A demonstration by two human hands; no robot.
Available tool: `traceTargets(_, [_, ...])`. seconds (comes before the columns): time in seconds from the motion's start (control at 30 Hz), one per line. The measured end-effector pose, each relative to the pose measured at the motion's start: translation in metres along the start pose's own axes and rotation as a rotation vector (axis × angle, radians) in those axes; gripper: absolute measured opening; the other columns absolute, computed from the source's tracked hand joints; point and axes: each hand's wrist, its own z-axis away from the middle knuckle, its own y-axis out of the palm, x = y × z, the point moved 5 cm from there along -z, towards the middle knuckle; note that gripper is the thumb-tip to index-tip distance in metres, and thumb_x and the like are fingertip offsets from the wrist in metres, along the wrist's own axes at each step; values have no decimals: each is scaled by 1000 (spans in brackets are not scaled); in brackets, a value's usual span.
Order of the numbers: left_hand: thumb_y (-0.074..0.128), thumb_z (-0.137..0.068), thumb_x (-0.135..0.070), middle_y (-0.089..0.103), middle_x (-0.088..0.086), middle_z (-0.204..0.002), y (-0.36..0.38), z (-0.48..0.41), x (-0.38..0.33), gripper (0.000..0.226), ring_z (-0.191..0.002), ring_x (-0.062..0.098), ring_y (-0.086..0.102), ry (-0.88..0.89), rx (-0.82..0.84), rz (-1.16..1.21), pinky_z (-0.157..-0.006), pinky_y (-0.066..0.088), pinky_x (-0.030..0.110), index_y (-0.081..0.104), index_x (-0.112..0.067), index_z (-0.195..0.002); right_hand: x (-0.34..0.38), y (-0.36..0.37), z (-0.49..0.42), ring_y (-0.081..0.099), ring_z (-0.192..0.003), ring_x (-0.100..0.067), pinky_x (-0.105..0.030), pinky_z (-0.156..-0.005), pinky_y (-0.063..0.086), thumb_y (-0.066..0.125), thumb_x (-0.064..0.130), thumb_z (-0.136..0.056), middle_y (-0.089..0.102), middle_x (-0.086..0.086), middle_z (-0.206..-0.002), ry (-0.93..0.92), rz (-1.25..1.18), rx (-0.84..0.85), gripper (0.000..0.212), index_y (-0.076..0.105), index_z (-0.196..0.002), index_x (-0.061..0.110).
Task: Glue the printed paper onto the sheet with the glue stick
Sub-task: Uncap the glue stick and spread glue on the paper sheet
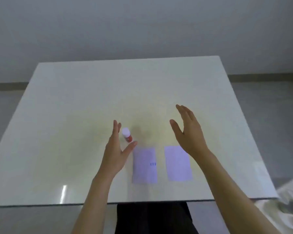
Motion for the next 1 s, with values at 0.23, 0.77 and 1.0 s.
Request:
traceTargets(0.23, [58, -90, -24, 67, -21, -102, 25, -7, 44, 23, -100, -19, 55, 217, -251, 57, -74, 34, -5, 58, -23, -113, -18, 14, 48, 42, -122, 3, 4, -92, 28, 56, 25, -92, 48, 5, -139, -232, -211, -215, 38, 54, -130, 23])
traceTargets(0.77, [74, -75, -14, 54, -6, -95, -4, 113, -18, 25, -83, 12, 57, 610, -562, -201, -66, 44, 17, 59, -17, -95, 22, 40, 114, 70, -61, -14, -18, -50, 48, 61, 61, -74, 69, 3, -95, -51, -632, 86, 63, 50, -126, 28])
traceTargets(1.0, [76, -73, -14, 63, -6, -92, 1, 131, -29, 23, -90, 14, 51, 661, -638, -385, -57, 37, 20, 62, -17, -90, 25, 41, 119, 46, -34, -9, -20, -43, 41, 53, 36, -93, 57, 4, -46, -124, -600, 125, 36, 65, -75, 7])
